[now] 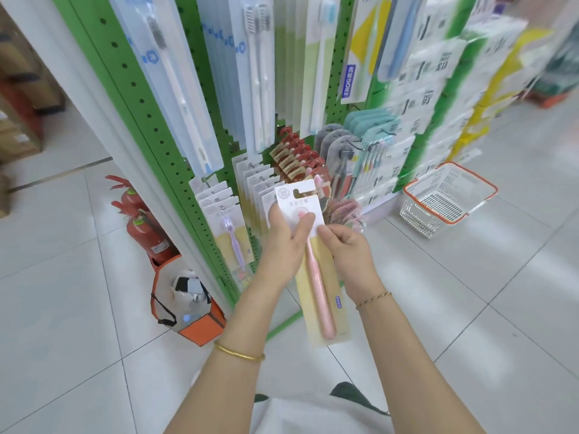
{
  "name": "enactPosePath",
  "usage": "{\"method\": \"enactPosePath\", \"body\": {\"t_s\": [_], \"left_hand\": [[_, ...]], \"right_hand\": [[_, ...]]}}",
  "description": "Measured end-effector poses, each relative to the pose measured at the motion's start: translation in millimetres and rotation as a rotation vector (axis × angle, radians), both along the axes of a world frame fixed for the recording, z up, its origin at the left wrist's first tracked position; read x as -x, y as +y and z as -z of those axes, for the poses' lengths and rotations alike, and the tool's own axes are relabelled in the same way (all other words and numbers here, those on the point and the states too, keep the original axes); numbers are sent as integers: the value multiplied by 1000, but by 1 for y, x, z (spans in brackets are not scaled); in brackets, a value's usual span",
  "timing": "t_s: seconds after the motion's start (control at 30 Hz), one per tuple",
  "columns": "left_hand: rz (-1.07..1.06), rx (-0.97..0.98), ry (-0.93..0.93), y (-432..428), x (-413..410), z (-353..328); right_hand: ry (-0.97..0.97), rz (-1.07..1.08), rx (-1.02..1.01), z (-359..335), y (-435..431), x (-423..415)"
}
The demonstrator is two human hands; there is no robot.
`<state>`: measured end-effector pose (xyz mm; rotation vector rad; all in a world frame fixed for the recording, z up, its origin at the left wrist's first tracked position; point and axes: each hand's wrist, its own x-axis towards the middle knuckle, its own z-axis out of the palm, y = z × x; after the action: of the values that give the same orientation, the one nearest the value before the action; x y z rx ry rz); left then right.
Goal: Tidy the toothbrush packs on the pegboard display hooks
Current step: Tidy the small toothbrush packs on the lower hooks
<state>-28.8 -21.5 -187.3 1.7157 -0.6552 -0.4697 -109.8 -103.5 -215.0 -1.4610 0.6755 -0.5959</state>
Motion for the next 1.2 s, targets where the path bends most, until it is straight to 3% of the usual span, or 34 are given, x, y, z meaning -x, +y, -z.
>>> {"method": "enactPosePath", "body": {"t_s": [0.47, 0.63, 0.77, 1.0, 1.13, 1.2], "left_hand": [[479, -406, -139, 9, -4, 1], [529, -497, -428, 4, -3, 3], [526, -576, -567, -1, -1, 8], [558, -373, -68, -2, -5, 6], [575, -321, 109, 1, -4, 2], [558, -329, 112, 2, -3, 4]], "right_hand": [[-86, 543, -375, -5, -43, -2], [-137, 697, -536, 1, -50, -1], [-184, 630, -584, 0, -50, 1], [-309, 326, -711, 3, -50, 4], [-346, 234, -736, 9, -47, 1], [-331, 236, -673, 11, -45, 2]]}}
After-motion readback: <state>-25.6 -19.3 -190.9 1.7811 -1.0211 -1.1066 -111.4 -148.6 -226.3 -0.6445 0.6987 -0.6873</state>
